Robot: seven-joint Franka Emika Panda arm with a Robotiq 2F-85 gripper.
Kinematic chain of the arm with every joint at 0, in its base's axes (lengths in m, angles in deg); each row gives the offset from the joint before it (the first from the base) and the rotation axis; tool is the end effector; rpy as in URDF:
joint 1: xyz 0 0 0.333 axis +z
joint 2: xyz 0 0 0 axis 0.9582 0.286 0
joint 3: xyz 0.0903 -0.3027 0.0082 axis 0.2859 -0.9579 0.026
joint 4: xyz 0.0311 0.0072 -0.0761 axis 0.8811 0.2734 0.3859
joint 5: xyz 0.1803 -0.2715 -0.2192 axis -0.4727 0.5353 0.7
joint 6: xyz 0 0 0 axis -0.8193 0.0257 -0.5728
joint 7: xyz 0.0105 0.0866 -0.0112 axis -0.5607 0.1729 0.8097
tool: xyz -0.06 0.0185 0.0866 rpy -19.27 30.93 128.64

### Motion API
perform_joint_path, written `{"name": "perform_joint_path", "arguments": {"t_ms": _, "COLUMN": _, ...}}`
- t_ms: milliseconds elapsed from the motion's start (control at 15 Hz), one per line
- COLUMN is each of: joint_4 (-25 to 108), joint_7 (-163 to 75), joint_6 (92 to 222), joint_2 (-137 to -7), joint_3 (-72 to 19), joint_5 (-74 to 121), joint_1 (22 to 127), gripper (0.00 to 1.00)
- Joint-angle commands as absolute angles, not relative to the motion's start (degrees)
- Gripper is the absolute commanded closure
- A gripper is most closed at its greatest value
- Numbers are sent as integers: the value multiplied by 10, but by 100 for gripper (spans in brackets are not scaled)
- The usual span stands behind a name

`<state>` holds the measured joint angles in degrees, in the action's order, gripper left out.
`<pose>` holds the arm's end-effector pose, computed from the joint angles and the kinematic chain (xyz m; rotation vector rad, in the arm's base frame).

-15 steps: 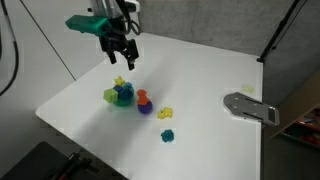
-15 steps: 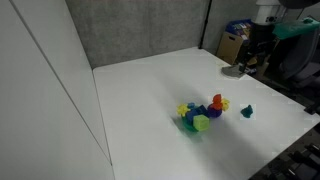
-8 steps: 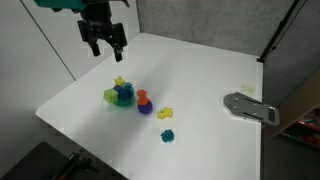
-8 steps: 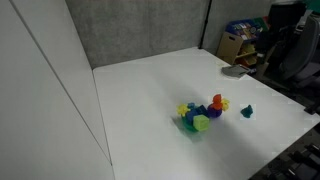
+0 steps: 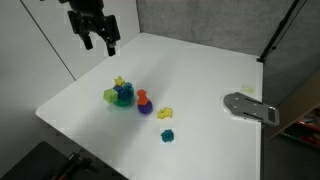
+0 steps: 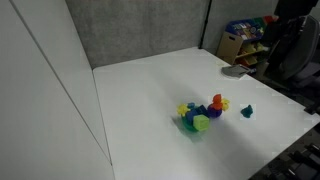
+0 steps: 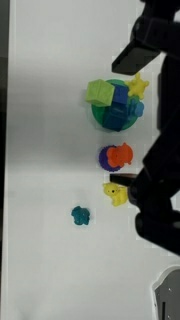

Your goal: Remove the yellow bear from the green bowl and put it on the table

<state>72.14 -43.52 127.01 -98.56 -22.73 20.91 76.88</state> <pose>0.4822 0.0288 0.4653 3.1172 -0.0420 -0.2296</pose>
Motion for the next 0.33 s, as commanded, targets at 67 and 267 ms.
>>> {"name": "perform_joint_path", "arguments": {"t_ms": 67, "joint_4": 746, "joint_7": -460, "joint_6": 1296, "joint_2": -1010, "joint_3": -224, "joint_5": 188, "joint_1": 762, "gripper": 0}}
{"name": "perform_joint_path", "arguments": {"t_ms": 267, "joint_4": 733, "joint_7": -445, "joint_6": 1286, "joint_2": -996, "joint_3": -220, "joint_5": 197, "joint_1": 761, "gripper": 0}}
